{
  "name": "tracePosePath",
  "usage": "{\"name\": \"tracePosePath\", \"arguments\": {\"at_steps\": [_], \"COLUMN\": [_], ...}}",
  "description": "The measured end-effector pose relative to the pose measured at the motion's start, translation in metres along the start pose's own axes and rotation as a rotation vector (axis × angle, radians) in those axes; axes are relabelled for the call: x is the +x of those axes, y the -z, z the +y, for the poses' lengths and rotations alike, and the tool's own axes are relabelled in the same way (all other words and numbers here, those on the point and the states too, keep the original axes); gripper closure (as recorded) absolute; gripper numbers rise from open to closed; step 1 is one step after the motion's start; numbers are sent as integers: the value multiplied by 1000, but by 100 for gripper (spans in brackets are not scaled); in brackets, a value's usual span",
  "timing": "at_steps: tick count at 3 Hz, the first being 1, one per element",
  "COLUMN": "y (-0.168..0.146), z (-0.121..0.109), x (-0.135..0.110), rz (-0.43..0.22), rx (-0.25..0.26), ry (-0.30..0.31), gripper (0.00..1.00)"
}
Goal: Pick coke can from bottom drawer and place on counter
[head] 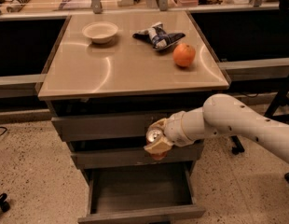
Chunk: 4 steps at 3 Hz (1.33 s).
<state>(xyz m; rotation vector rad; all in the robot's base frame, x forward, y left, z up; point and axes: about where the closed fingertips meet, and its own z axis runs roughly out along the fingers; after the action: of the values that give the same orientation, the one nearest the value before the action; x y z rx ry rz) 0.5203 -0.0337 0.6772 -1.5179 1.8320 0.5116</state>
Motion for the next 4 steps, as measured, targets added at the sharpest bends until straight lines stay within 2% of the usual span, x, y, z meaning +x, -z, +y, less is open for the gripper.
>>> {"name": "tracePosePath", "arguments": {"at_steps": [1, 2, 3, 4], "y": [0, 21, 63, 122], "z": [0, -10, -29, -51], "x": [-1, -28, -81, -156], "rz": [-1, -38, -59, -41], "rx": [-1, 1, 22, 59], "ry": [0, -27, -56, -35], "gripper": [100, 100, 100, 100]}}
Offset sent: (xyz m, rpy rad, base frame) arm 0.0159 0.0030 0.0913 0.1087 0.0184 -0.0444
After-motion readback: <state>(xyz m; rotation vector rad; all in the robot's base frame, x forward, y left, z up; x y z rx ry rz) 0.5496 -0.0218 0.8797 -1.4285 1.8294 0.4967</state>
